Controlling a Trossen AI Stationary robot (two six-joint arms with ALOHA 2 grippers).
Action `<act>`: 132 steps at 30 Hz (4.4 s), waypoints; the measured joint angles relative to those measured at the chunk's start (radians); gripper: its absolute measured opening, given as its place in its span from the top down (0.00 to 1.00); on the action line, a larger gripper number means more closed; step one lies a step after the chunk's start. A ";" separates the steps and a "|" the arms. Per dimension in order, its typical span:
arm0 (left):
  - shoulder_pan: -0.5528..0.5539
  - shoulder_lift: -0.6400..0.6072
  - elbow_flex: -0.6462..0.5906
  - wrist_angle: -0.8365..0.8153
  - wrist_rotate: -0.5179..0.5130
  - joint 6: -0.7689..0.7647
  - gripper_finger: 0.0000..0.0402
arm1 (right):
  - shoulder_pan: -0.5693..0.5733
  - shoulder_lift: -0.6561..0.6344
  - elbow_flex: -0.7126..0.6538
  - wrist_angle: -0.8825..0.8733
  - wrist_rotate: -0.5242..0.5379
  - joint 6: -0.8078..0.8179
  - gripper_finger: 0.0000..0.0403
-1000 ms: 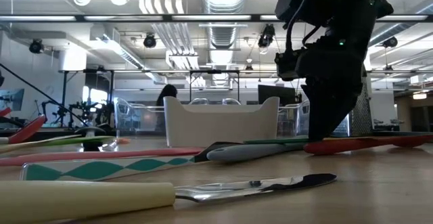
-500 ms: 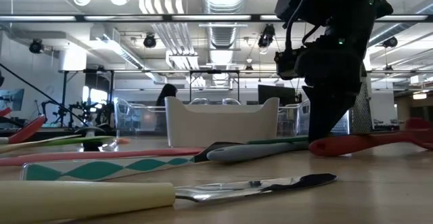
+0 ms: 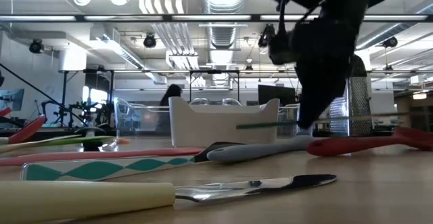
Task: Pick & Place Kitchen Items
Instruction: Put the green table knife into the right transparent bin, then put the red slotted serving spoon into the left transparent bin
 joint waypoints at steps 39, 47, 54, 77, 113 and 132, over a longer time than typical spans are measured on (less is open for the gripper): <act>0.000 0.000 0.000 -0.003 0.000 0.000 0.88 | -0.942 -0.025 0.335 -0.062 -0.179 -0.994 0.95; 0.000 0.000 0.000 -0.003 0.000 0.000 0.89 | -0.950 0.118 0.333 -0.047 -0.183 -1.055 0.95; 0.000 0.000 0.000 -0.003 0.000 0.000 0.88 | -0.953 0.201 0.333 0.001 -0.197 -1.068 0.95; 0.000 0.000 0.000 -0.003 0.000 0.000 0.89 | -0.991 0.320 0.338 0.036 -0.265 -1.052 0.92; 0.000 0.000 0.000 -0.004 0.000 0.000 0.89 | -0.828 -0.234 0.363 -0.409 -0.247 -0.962 0.86; 0.000 0.000 0.000 -0.003 0.000 0.000 0.89 | -0.224 -0.533 0.284 -0.560 -0.150 -0.567 0.91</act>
